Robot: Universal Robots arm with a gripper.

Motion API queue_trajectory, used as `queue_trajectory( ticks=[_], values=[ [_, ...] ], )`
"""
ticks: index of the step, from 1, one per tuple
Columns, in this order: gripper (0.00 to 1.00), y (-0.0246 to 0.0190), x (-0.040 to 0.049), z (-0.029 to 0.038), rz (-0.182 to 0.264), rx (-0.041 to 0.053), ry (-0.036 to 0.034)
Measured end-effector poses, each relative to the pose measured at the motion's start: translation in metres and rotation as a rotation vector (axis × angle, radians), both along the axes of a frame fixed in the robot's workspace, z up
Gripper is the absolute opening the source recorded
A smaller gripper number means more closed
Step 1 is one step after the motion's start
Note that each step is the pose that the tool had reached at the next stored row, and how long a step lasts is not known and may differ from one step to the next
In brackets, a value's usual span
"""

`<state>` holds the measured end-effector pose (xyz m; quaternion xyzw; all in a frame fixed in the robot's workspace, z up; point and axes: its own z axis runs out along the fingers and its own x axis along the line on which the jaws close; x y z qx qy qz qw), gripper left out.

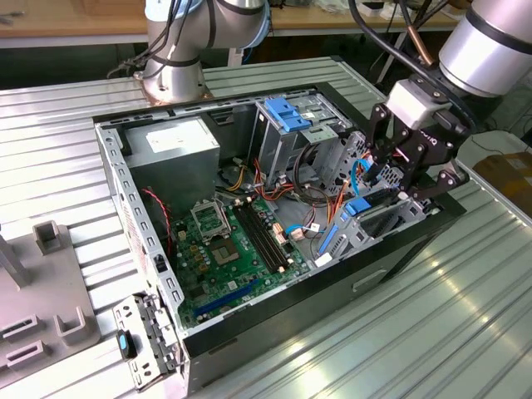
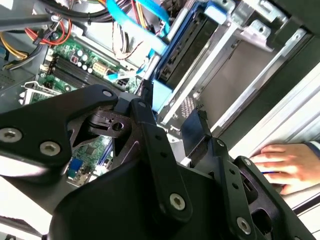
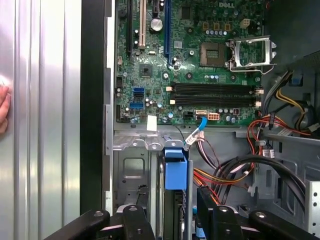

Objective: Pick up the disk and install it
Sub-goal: 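Insert the disk into the insertion slot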

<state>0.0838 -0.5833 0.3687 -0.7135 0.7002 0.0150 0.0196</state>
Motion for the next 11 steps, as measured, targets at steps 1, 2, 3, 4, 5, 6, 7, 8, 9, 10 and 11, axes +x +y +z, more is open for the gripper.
queue_trajectory(
  ticks=[1,2,3,4,5,6,7,8,9,10,11],
  values=[
    [0.5,0.0001,0.0025,-0.0001,0.0,0.0,0.0],
    [0.5,0.0001,0.0027,-0.0001,0.0,0.0001,0.0],
    [0.5,0.0001,0.0027,0.0,0.0,0.0,0.0],
    [0.5,0.0,0.0027,0.0,0.0,-0.0001,0.0],
    [0.5,0.0,0.0027,0.0,0.0,-0.0001,0.0],
    [0.5,0.0,0.0028,-0.0001,0.0,0.0,0.0],
    [0.5,-0.0001,0.0028,-0.0021,0.0,0.0003,0.0],
    [0.5,0.0,0.0029,-0.0039,0.0,0.0003,0.0],
    [0.5,0.0,0.0029,-0.0045,0.0,0.0,0.0],
    [0.5,0.0001,0.004,-0.0051,0.0,0.0,0.0],
    [0.5,0.0006,0.0068,-0.0057,0.0,0.0002,0.0]
  ],
)
